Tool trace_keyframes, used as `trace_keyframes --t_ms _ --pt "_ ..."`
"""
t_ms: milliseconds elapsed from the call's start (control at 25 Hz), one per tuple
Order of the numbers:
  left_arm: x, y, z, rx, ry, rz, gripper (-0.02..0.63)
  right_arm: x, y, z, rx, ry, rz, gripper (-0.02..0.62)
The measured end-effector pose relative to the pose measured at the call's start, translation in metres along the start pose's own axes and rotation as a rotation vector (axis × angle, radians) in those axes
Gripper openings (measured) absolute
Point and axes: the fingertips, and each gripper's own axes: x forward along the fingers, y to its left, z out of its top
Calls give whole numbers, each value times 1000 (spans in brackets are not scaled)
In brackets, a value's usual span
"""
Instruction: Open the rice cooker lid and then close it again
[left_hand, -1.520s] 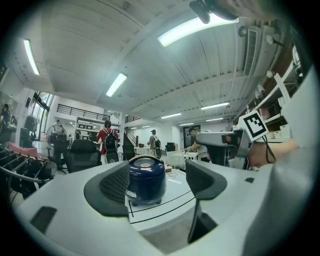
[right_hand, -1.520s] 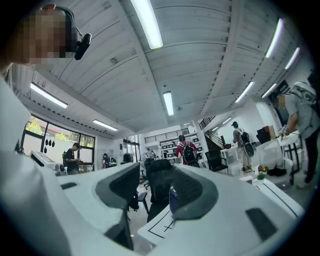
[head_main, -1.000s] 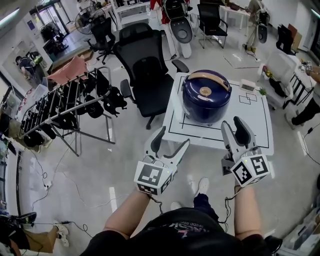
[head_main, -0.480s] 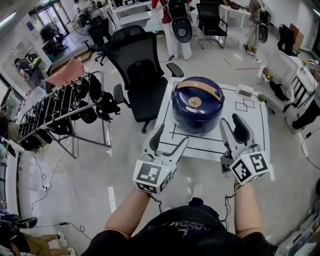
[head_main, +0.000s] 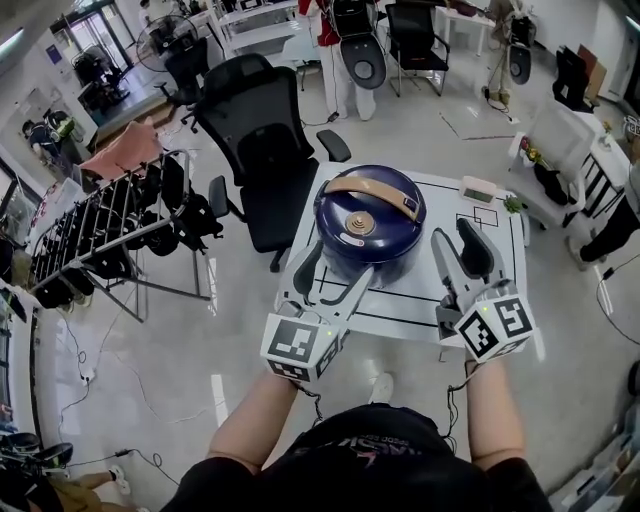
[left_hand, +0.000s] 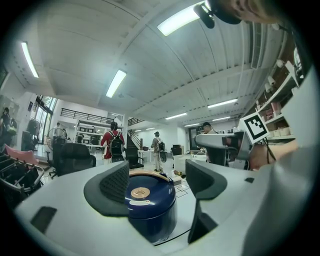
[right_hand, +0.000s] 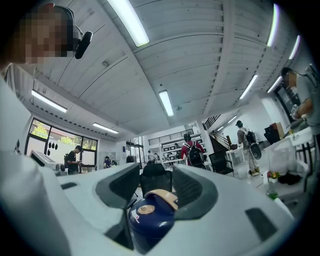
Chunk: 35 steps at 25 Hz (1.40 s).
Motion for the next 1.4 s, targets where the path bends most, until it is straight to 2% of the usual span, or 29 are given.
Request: trace_keyframes --t_ms 400,880,1080,1240,1360,1400 --pt "48 -17 5 12 -3 25 339 13 -50 8 5 -1 29 195" --pt "73 -26 11 24 -21 66 339 19 -74 15 3 -3 69 195" --pt "84 -24 14 29 -19 58 339 25 -80 18 6 -2 67 189" --pt "98 -20 15 42 -14 42 339 32 -93 17 12 -10 46 137" --pt "108 -14 15 50 -7 23 339 37 -101 15 16 -12 16 3" --pt "111 -10 14 49 -4 17 339 39 -101 12 19 -9 13 2"
